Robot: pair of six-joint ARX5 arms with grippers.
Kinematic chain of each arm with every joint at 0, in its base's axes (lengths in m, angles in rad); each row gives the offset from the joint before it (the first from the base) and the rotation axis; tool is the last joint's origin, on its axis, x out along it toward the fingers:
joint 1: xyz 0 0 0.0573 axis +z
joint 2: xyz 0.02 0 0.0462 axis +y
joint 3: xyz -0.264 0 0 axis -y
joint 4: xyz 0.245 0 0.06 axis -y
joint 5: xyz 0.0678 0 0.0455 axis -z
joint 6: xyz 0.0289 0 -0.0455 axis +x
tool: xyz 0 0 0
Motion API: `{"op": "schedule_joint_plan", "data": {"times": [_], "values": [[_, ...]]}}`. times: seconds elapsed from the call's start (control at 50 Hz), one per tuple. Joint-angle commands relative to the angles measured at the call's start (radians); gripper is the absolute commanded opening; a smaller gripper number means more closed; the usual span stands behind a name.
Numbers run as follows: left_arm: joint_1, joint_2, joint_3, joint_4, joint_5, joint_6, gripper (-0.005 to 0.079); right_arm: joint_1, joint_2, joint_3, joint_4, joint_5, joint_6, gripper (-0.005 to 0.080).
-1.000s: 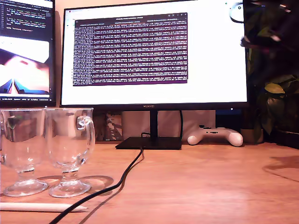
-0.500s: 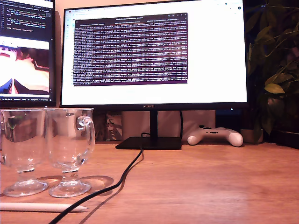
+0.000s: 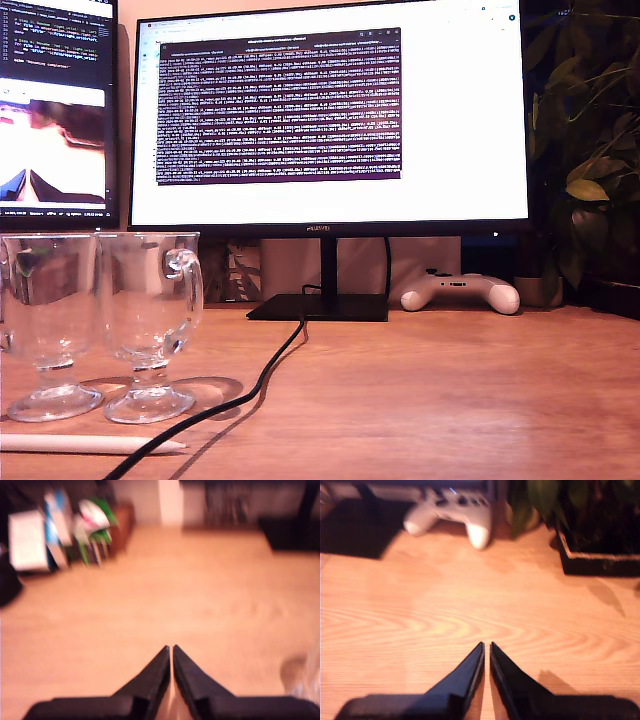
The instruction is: Pick the small glass cups in front of you with each of your hands, and place them behind the white pen
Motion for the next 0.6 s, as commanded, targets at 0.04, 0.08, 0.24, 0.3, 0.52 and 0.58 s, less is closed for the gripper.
{"op": "schedule_joint_plan", "data": {"times": [0.04, 0.08, 0.24, 0.3, 0.52, 0.58], "values": [[0.019, -0.023, -0.032, -0.022, 0.014, 0.006, -0.0019, -0.001, -0.017, -0.008, 0.0, -0.005, 0.006, -0.0007], [0.023, -0.037, -0.041, -0.031, 0.014, -0.008, -0.0019, -0.001, -0.027, -0.009, -0.005, -0.005, 0.006, -0.0007], [0.024, -0.078, -0.05, -0.042, 0.019, -0.019, -0.0019, -0.001, -0.1, -0.04, 0.002, -0.004, 0.023, -0.0007], [0.024, -0.09, -0.05, -0.042, 0.016, -0.019, -0.0019, -0.002, -0.133, -0.064, 0.012, -0.004, 0.031, -0.0007], [0.024, -0.095, -0.049, -0.044, 0.02, -0.019, -0.0019, -0.004, -0.254, -0.148, 0.045, -0.006, 0.067, -0.0007], [0.024, -0.095, -0.049, -0.044, 0.02, -0.019, -0.0019, -0.003, -0.281, -0.17, 0.045, -0.008, 0.076, -0.0007]]}}
